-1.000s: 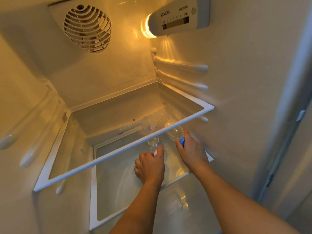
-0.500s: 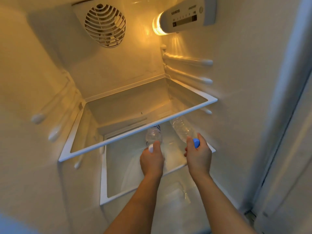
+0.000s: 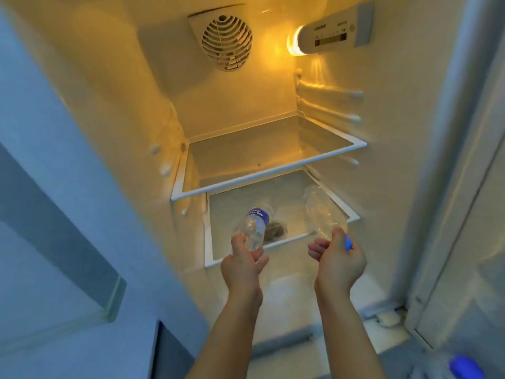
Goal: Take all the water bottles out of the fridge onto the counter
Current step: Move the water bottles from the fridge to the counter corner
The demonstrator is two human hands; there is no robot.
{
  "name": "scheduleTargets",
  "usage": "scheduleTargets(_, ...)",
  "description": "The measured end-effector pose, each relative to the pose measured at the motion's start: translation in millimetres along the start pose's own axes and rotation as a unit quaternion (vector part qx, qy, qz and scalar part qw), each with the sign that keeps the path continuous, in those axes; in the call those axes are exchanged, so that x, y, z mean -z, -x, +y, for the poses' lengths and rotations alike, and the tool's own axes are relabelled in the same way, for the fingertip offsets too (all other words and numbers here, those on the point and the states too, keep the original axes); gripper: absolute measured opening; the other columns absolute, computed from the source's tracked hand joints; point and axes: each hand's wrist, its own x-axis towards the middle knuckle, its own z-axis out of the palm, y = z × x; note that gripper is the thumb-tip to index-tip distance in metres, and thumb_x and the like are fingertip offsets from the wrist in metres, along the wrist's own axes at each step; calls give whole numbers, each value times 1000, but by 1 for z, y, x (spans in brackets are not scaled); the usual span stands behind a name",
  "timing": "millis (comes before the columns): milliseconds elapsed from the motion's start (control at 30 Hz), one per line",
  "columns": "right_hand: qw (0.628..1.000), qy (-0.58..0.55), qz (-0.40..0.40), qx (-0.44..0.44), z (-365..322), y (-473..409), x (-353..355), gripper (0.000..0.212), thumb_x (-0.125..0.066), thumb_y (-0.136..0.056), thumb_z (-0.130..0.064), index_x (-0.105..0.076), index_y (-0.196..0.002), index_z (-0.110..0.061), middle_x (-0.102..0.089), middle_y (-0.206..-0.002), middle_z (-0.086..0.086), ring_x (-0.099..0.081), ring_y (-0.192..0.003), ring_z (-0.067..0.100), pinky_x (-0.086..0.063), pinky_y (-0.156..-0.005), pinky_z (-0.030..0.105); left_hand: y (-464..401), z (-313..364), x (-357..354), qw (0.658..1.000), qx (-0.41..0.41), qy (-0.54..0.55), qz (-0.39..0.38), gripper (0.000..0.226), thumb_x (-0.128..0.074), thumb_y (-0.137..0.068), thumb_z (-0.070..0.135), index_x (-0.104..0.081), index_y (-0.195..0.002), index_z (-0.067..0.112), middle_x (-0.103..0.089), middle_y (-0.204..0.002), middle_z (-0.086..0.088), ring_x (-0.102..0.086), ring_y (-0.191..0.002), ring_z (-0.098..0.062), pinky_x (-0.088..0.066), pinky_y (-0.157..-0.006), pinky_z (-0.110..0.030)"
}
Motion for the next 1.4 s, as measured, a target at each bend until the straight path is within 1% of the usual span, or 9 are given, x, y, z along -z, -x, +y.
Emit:
scheduleTargets(167,996,60,-40,43,-24,50,28,24,-55,-91,-21,-58,-74,-4,-60,-58,13,-60,-47,26,-56,-55,39,40,12,52,994,-73,-77,30,39,-57,-91,37,-62,-111,4,-66,-101,-12,-71,-76,-16,-62,-68,-36)
scheduleTargets(300,982,142,-78,91,-45,91,53,23,-53,-88,-23,-62,-86,-2,-60,-56,8,-61,-47,24,-59,-56,41,77,23,102,971,-169,-170,27,38,-56,-89,38,-68,-88,2,-62,-77,-8,-71,-70,-27,-48,-49,-25)
scheduleTargets(433,956,224,-117,150,-62,130,82,10,-52,-82,-34,-60,-83,-29,-61,-53,4,-61,-43,21,-58,-64,48,110,38,144,923,-236,-303,22,56,-47,-69,55,-63,-72,2,-65,-70,-17,-68,-67,-33,-51,-56,-37)
scheduleTargets(500,936,279,-137,166,-67,138,91,23,-49,-76,-43,-61,-96,-39,-63,-54,3,-65,-49,24,-57,-70,50,126,43,158,900,-232,-368,8,56,-48,-68,58,-60,-68,3,-64,-68,-15,-63,-62,-29,-51,-54,-34)
scheduleTargets(600,880,384,-183,209,-75,154,105,27,-49,-73,-44,-60,-96,-36,-66,-67,1,-66,-65,30,-56,-72,43,158,36,186,857,-218,-467,18,46,-56,-80,47,-42,-59,9,-44,-59,-5,-40,-51,-18,-29,-46,-26)
scheduleTargets(800,749,519,-351,214,-80,191,119,21,-51,-68,-39,-63,-79,-25,-65,-71,2,-64,-68,33,-56,-70,38,205,19,237,806,-178,-563,44,40,-59,-78,45,-40,-60,14,-42,-62,-2,-41,-55,-18,-28,-48,-25)
scheduleTargets(933,669,549,-453,214,-79,216,120,12,-59,-72,-33,-63,-76,-23,-63,-68,0,-62,-67,30,-56,-68,36,232,9,258,803,-175,-558,110,42,-61,-78,44,-40,-59,14,-42,-61,-2,-39,-53,-15,-26,-47,-25)
scheduleTargets(1200,561,545,-576,237,-60,249,143,15,-61,-71,-34,-57,-78,-22,-64,-70,1,-63,-65,29,-54,-65,37,290,-25,299,829,-103,-495,239,42,-59,-70,42,-32,-57,13,-32,-56,-1,-29,-48,-14,-22,-43,-22)
scheduleTargets(1400,466,545,-658,231,-29,291,177,17,-62,-72,-34,-55,-78,-19,-60,-72,1,-61,-65,27,-43,-55,29,355,-70,351,812,-36,-488,318,47,-60,-81,41,-31,-57,13,-32,-52,3,-29,-46,-12,-22,-42,-25)
